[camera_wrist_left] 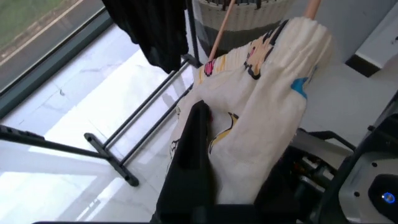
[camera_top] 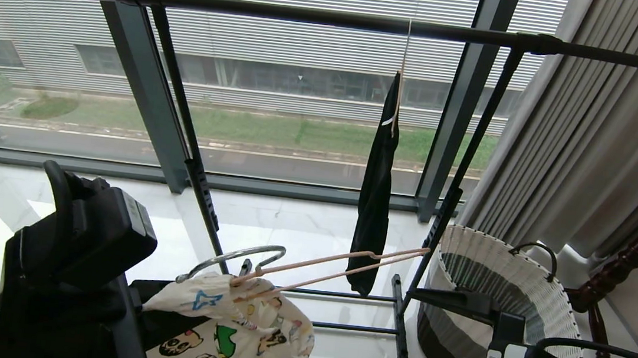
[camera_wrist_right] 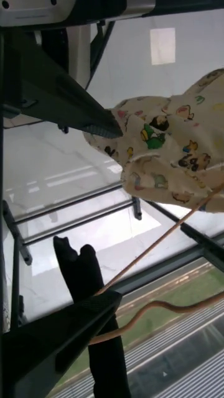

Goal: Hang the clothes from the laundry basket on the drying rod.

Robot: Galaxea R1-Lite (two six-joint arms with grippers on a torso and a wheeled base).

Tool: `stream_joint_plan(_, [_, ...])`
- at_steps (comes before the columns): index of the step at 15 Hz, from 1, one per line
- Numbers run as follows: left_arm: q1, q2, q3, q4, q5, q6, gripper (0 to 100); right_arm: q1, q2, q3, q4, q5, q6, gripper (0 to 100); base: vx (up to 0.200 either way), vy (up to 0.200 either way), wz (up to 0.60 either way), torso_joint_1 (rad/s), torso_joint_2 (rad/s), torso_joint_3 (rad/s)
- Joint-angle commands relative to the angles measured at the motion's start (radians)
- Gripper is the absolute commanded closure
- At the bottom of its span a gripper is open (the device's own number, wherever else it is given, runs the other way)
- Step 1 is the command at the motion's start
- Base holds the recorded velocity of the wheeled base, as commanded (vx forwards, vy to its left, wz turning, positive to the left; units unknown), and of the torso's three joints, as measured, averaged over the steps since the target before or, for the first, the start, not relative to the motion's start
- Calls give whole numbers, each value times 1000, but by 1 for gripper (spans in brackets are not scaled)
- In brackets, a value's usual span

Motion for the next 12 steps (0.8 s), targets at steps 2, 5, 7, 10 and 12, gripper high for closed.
stream_joint_plan(2, [12,7,-32,0,0,-3,100,-5,9,23,-3,1,17,0,0,0,0,0,0,0])
stream_joint_plan(5, [9,2,-101,0,-6,-3,100,-16,52,26,-22,-1,206,0,0,0,0,0,0,0])
stream_joint_plan(7, [3,2,-125,0,-7,-3,100,-28,135,7,-124,-70,350,0,0,0,0,0,0,0])
stream_joint_plan(10, [-18,1,-157,0,-7,-3,100,-34,292,-76,-258,-205,447,0,0,0,0,0,0,0])
stream_joint_plan(12, [-40,-5,-164,0,-7,-3,100,-56,362,-131,-293,-246,456,0,0,0,0,0,0,0])
